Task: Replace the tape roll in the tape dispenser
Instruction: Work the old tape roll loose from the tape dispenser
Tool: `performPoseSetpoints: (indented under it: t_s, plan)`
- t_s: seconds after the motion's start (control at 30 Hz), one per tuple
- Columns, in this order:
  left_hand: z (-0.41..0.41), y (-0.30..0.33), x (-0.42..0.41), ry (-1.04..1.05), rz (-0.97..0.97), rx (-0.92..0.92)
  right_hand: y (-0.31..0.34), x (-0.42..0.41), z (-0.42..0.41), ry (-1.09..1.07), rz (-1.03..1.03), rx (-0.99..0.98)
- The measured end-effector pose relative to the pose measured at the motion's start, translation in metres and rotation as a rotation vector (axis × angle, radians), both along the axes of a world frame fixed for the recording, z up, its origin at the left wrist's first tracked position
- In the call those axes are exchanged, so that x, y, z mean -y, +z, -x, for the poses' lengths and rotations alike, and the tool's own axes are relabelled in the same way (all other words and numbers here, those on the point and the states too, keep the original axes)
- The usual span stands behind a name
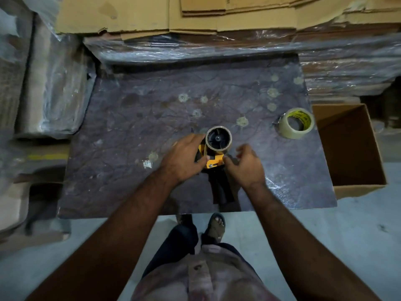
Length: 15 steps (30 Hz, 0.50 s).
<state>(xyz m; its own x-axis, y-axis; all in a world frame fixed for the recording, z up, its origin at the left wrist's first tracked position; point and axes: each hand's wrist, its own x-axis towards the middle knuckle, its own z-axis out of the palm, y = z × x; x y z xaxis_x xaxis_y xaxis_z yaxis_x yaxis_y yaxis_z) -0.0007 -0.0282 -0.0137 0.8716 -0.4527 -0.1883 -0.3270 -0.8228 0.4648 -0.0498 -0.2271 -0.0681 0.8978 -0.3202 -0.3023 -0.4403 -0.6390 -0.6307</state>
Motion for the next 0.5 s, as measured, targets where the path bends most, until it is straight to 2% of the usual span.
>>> performPoseSetpoints:
  t_s: [0.07,0.2,0.27,0.33,0.5]
  plan:
    - [-0.015,-0.008,0.011,-0.031,0.014,-0.01,0.001,0.011,-0.02,0.129,0.022,0.071]
    - [-0.046,-0.024,0.027,-0.045,-0.102,-0.004,-0.001,0.017,-0.057,0.373,0.047,-0.05]
    - [-0.088,-0.045,0.032,-0.087,-0.233,-0.03,-0.014,0.014,-0.088,0.286,0.022,-0.112]
    - [-0.084,-0.051,0.03,-0.073,-0.303,-0.053,-0.011,0.005,-0.08,0.289,0.007,-0.141]
    - [-0.104,-0.058,0.035,-0.085,-0.217,-0.138,-0.013,-0.017,-0.071,0.032,-0.062,-0.07]
